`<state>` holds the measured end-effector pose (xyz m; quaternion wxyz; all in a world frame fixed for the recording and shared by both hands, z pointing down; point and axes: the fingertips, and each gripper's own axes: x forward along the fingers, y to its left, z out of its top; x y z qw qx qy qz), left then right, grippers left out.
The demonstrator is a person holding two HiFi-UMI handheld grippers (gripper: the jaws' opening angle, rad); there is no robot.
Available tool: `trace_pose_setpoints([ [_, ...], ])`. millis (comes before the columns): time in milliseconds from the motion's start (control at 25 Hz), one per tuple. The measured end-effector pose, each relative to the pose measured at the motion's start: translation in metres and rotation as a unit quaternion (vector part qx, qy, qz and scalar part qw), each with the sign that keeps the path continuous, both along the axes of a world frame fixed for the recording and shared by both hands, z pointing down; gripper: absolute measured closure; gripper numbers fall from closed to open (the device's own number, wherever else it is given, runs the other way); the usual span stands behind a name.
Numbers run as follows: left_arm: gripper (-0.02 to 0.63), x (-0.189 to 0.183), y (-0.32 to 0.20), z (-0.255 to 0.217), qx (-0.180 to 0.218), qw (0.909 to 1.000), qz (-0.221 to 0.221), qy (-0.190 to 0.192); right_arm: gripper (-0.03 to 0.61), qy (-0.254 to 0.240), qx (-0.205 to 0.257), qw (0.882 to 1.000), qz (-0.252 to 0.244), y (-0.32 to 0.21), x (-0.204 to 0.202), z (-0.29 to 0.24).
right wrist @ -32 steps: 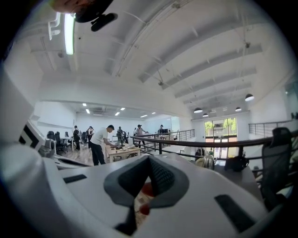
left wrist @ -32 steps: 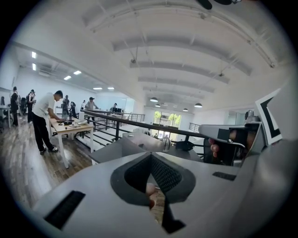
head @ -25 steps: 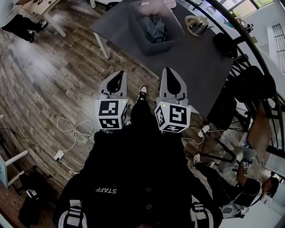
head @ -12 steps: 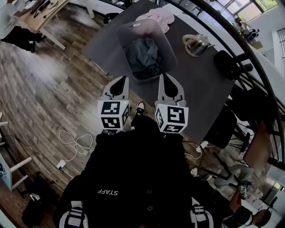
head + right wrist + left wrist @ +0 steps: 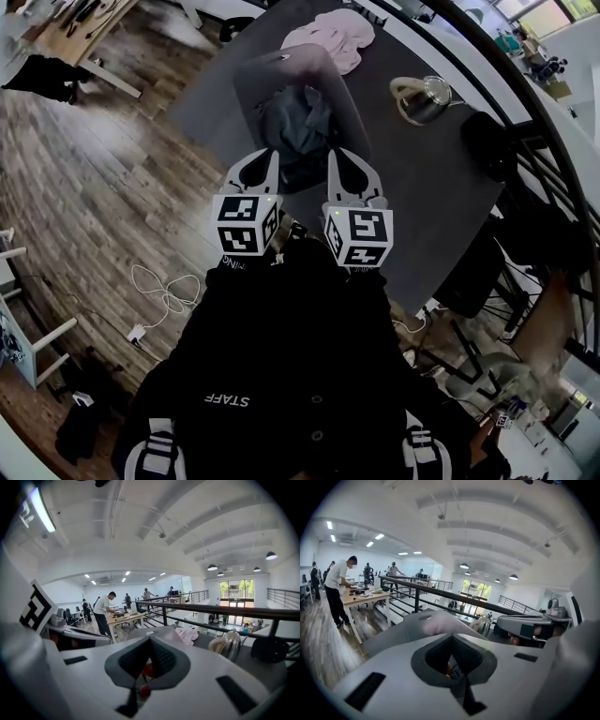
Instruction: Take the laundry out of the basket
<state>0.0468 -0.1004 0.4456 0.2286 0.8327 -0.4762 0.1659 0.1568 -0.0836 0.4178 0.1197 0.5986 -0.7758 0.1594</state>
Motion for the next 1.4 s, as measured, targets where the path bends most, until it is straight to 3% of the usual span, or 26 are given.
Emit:
trace_pose_setpoints([
  [520,0.612,-0.024,-0.036,0.028,-0.04,0.9991,-0.01,0.003,0.565,0.009,-0.061,0.998,-0.014,-0.048,-0.025,0.032],
  [1000,0.611,-0.037,-0.077,0.062,-0.092,0.9958,0.005,0.004,0.557,0.03,-0.155,0.987,-0.043,-0.091,-0.058,0.09],
  [1120,0.612,-0.033,-0.087,0.067,-0.098,0.9951,0.012,-0.002,0.517,0.032,-0.173,0.983,-0.053,-0.101,-0.061,0.103],
  [1400,0.611,-0.038,-0.109,0.081,-0.11,0.9939,0.011,0.008,0.295,0.042,-0.207,0.974,-0.081,-0.121,-0.059,0.138],
])
